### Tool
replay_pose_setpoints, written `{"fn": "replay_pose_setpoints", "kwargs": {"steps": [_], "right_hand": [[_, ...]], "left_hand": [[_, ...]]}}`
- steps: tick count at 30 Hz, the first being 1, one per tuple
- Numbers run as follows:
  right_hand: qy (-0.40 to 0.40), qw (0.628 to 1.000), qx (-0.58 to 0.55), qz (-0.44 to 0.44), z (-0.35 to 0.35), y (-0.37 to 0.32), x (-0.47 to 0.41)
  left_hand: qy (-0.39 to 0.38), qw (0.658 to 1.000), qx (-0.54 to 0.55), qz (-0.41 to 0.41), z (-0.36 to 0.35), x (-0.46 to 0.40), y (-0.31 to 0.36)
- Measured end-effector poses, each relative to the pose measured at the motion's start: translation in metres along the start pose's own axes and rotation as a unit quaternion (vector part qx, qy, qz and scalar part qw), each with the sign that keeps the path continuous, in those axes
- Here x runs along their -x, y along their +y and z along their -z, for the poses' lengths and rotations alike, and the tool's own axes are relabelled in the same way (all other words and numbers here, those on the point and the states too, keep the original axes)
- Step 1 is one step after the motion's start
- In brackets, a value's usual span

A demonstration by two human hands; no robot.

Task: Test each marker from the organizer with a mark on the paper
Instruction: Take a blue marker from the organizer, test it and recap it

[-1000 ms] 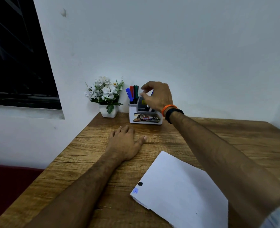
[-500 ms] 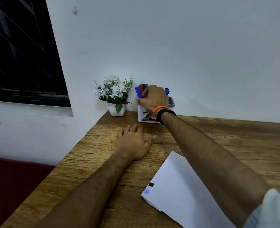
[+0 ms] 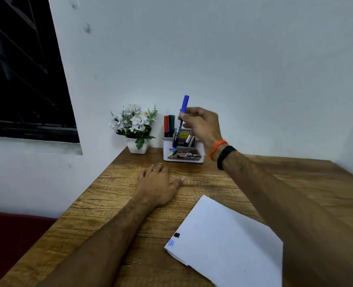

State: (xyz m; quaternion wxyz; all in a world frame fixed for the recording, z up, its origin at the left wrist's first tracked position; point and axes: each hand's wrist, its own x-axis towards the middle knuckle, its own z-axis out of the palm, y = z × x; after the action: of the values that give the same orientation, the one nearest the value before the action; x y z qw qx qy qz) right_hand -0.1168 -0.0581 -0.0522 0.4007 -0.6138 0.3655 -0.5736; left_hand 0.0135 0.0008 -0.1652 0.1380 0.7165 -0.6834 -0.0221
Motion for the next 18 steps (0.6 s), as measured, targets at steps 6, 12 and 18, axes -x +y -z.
{"fn": "replay_pose_setpoints", "kwargs": {"steps": [6, 12, 18], "right_hand": [[-0.080, 0.989, -0.019, -0.119, 0.039, 0.002, 0.066], [-0.114, 0.984, 0.021, -0.134, 0.068, 0.022, 0.113], [-0.168, 0.975, 0.094, -0.111, 0.086, 0.027, 0.118]], "left_hand": [[0.106, 0.961, 0.255, -0.027, 0.013, 0.008, 0.010], [-0.003, 0.806, 0.588, -0.061, 0.031, 0.024, 0.038], [0.022, 0.839, 0.536, -0.092, 0.029, 0.029, 0.036]]}}
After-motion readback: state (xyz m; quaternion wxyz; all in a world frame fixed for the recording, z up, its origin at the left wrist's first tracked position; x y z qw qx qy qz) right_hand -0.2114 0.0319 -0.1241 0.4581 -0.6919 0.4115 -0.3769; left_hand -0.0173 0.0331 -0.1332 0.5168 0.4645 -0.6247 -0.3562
